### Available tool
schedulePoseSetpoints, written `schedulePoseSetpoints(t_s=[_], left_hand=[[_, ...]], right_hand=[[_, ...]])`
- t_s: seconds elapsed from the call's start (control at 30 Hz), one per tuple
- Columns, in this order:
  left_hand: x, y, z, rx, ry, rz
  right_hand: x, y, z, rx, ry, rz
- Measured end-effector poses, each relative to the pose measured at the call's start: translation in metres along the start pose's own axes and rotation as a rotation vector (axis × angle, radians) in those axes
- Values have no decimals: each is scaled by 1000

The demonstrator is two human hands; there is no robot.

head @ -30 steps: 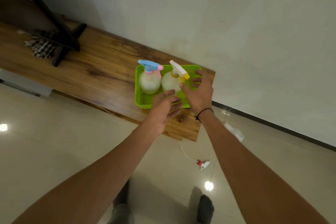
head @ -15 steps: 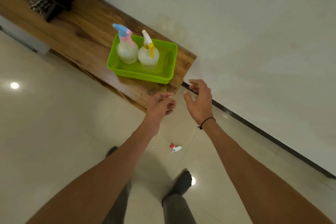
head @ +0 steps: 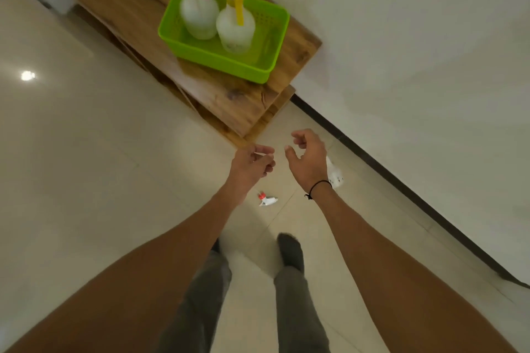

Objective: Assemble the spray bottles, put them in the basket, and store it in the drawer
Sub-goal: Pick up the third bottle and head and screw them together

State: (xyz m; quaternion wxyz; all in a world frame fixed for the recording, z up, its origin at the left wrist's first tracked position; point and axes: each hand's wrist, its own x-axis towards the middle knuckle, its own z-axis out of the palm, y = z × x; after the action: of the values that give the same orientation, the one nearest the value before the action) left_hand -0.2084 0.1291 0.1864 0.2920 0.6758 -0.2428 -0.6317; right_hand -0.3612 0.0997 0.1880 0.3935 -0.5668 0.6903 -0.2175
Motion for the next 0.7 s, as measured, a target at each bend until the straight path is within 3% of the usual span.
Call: schedulePoseSetpoints(t_s=[0.17,0.47,0.6,0.7], left_hand=[[8,-50,10,124,33,-33],[56,-216,62,391,128,-103],[90,-271,80,82,182,-407],[125,-303,88,-58,222,-478]], right_hand=[[-6,46,24,-43,-108,1],[17,172,75,-117,-314,25],[22,225,108,-134,-388,68],[25,262,138,-150,-482,108]])
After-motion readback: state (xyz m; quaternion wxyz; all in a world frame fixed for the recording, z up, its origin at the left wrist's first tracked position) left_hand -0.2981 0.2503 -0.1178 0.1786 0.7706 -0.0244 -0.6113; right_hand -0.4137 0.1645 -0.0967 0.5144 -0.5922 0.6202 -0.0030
